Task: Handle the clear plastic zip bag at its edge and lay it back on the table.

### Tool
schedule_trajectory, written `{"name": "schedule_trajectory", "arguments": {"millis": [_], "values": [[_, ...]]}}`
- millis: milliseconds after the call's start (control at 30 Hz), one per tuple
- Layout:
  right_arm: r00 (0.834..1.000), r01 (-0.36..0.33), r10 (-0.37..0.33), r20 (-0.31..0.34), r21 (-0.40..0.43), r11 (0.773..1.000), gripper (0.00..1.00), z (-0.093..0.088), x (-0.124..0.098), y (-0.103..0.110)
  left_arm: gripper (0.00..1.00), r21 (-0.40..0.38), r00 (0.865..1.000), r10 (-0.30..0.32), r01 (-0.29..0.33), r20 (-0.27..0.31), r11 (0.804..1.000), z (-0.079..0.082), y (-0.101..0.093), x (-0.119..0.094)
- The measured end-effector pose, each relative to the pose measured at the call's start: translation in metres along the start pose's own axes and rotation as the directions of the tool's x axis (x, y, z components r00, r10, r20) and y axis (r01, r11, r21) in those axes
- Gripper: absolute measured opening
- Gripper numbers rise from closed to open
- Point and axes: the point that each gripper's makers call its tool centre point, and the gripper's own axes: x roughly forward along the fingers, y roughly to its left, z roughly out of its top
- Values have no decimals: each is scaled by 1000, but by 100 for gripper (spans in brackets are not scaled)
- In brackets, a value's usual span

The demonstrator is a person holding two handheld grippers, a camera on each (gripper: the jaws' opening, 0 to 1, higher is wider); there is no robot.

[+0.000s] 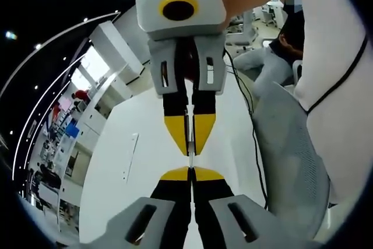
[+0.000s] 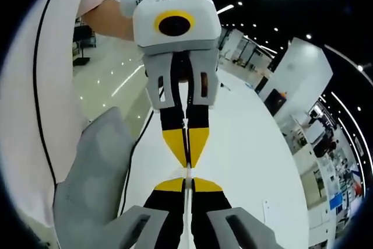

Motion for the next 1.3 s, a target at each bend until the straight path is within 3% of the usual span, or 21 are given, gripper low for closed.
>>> {"name": "schedule_trajectory", "arguments": {"millis": [1300], "values": [[1000, 24, -23, -18, 75, 997, 0, -31, -24, 3, 0, -5, 1000, 3, -3, -2, 1000, -4, 0, -3]]}}
